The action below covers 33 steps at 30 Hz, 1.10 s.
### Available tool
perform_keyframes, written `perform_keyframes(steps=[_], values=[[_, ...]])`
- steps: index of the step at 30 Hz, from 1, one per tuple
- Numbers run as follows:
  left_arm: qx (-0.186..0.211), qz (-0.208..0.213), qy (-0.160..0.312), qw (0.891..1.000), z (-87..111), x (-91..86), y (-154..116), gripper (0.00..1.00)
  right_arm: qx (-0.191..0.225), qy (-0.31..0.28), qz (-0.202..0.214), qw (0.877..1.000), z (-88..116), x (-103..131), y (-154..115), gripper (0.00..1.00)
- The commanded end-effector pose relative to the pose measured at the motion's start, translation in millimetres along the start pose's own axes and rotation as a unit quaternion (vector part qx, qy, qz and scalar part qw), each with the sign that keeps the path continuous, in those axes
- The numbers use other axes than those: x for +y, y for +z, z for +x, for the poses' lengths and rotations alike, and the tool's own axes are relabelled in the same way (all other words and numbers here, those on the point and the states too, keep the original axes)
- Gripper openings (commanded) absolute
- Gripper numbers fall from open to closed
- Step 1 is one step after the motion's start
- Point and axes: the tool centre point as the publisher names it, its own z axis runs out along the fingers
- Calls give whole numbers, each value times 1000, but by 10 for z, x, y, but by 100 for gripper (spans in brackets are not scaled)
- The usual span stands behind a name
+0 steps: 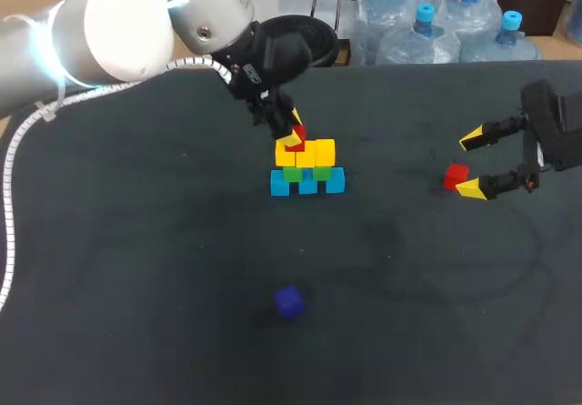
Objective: Place the blue cubes, place green cubes on the blue cubes, place the yellow cubes on the green cubes, then place the red cubes on the yellow cubes, and place purple cube on the red cubes.
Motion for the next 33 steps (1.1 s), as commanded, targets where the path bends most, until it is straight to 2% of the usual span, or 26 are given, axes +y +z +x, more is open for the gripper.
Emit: perform_keyframes(steps=[1,14,22,28,33], values=[[2,3,0,1000,-9,30,2,20,-1,0,0,1000,3,-1,4,100],[1,7,0,1000,-3,36,31,17,-1,0,0,1000,3,-1,4,100],[1,9,-2,1000,-1,43,34,20,-1,0,0,1000,3,-1,4,100],[1,9,-3,1000,2,47,34,30,-1,0,0,1000,3,-1,4,100],[0,10,-3,1000,4,50,36,34,-1,0,0,1000,3,-1,4,100]])
